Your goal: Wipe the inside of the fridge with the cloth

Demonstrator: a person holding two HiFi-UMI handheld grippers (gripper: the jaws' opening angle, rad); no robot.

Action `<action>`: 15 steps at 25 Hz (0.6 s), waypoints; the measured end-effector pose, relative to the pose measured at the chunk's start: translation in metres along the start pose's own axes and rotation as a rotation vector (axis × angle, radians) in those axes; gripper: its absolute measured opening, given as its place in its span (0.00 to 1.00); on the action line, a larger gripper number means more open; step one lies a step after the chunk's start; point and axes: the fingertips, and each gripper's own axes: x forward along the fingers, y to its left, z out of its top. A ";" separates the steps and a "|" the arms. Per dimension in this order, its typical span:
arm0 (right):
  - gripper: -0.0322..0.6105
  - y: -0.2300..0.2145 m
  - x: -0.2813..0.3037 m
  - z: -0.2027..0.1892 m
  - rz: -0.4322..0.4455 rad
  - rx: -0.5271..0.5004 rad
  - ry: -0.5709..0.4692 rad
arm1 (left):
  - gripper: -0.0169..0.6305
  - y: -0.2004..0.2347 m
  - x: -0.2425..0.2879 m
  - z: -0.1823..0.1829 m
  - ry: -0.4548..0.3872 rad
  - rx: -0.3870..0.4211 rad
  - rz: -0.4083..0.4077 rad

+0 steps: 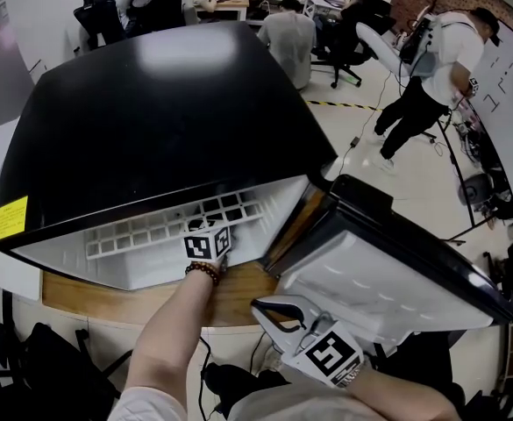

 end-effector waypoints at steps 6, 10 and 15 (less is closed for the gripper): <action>0.05 0.005 -0.002 0.001 0.007 0.000 -0.010 | 0.19 -0.014 -0.007 0.006 -0.010 0.049 -0.035; 0.05 0.009 -0.005 0.001 0.012 -0.001 -0.016 | 0.19 -0.023 -0.012 0.006 -0.014 0.071 -0.054; 0.05 0.014 -0.008 -0.002 0.013 0.001 -0.021 | 0.19 -0.032 -0.021 0.004 -0.017 0.098 -0.067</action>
